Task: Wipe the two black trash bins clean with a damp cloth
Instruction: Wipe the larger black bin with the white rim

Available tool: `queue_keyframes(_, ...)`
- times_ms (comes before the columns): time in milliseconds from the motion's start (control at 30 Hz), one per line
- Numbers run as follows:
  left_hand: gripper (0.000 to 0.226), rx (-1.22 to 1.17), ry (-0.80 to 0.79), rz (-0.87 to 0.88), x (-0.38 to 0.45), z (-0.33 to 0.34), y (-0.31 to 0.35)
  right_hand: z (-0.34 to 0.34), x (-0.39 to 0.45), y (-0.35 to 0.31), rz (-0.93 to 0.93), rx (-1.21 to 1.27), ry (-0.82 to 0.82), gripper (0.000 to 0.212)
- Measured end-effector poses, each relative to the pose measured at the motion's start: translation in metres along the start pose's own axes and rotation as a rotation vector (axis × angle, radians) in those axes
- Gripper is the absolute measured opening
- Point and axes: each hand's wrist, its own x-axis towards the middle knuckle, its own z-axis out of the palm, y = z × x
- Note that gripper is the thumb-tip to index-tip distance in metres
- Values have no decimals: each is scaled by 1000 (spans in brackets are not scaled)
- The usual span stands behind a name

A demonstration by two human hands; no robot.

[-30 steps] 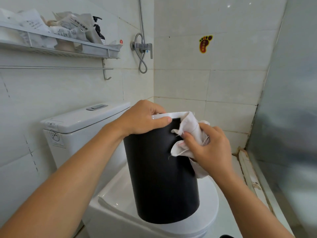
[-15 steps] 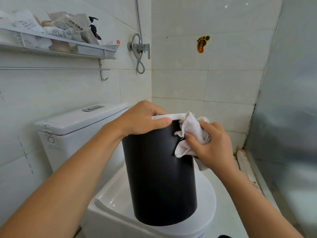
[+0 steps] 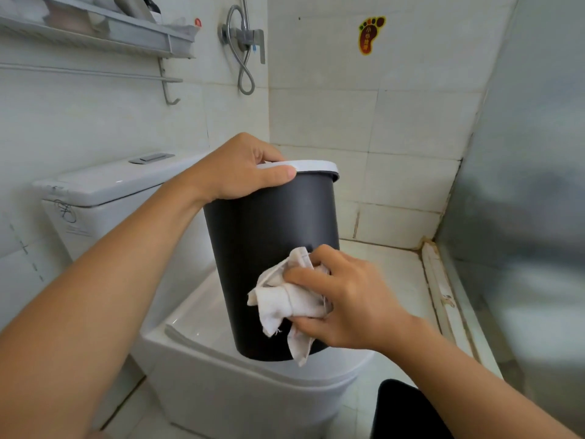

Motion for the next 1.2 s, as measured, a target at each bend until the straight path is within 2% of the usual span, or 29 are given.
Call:
queue_keyframes(100, 19, 9, -11, -3, -1, 1, 1, -1, -3, 0, 37, 41, -13, 46)
queue_keyframes(267, 30, 41, 39, -13, -12, -4, 2, -12, 9, 11, 338, 255, 126, 48)
queue_keyframes(367, 47, 113, 94, -21, -23, -7, 5, -24, 13, 11, 523, 277, 222, 48)
queue_keyframes(467, 50, 155, 118, -14, -37, -12, 11, -35, 7, 7, 627, 269, 241, 39)
queue_keyframes(600, 60, 218, 132, -9, -55, -18, 22, -49, -5, -12, 664, 232, 207, 35)
queue_keyframes(900, 45, 273, 241, 60, -116, -18, 51, -86, -27, -76, 692, 255, 205, 35)
queue_keyframes(1033, 46, 329, 306, 157, -150, -16, 69, -99, -41, -106, 701, 245, 178, 36)
queue_keyframes(1200, 32, 422, 379, 290, -195, -11, 104, -123, -46, -135, 754, 231, 17, 28)
